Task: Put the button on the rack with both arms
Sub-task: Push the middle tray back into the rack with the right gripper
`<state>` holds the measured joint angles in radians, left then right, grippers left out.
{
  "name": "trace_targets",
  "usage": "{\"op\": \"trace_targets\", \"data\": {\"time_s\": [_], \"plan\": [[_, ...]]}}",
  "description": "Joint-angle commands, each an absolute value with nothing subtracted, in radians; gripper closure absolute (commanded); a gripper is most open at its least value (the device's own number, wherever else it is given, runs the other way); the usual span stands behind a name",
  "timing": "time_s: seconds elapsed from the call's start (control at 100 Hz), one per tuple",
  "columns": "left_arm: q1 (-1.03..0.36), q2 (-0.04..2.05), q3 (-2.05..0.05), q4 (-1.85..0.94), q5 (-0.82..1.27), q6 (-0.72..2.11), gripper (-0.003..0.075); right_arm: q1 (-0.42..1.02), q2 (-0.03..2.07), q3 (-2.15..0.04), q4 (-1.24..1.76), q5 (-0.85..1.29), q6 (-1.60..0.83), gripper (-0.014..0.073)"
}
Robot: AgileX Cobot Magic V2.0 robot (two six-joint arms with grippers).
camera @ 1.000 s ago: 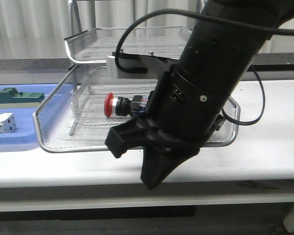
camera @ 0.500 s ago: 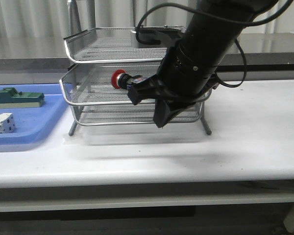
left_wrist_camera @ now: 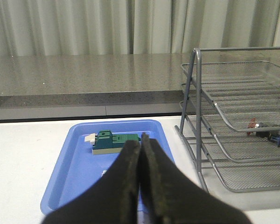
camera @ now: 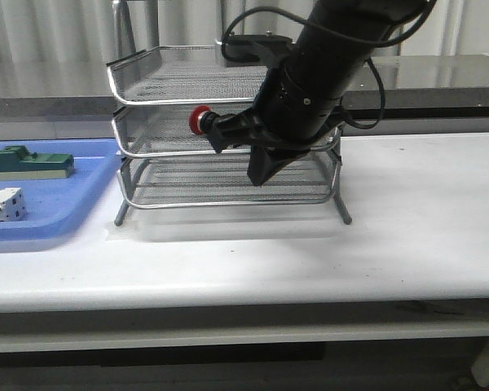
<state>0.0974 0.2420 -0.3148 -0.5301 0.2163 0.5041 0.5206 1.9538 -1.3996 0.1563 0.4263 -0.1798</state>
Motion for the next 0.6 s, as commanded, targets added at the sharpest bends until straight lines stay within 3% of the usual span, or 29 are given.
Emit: {"op": "trace_targets", "data": {"time_s": [0.0,0.37,0.59], "plan": [[0.1,0.254,-0.345,-0.542,0.147,0.503,0.0741,0.511,1.9,-1.443,0.149,0.388,-0.191,0.0652],[0.1,0.254,-0.345,-0.542,0.147,0.503,0.0741,0.511,1.82,-1.434,0.155,0.563,-0.158,0.0652],[0.1,0.254,-0.345,-0.542,0.147,0.503,0.0741,0.492,1.711,-1.344,0.152,0.55,-0.15,0.0652]]}}
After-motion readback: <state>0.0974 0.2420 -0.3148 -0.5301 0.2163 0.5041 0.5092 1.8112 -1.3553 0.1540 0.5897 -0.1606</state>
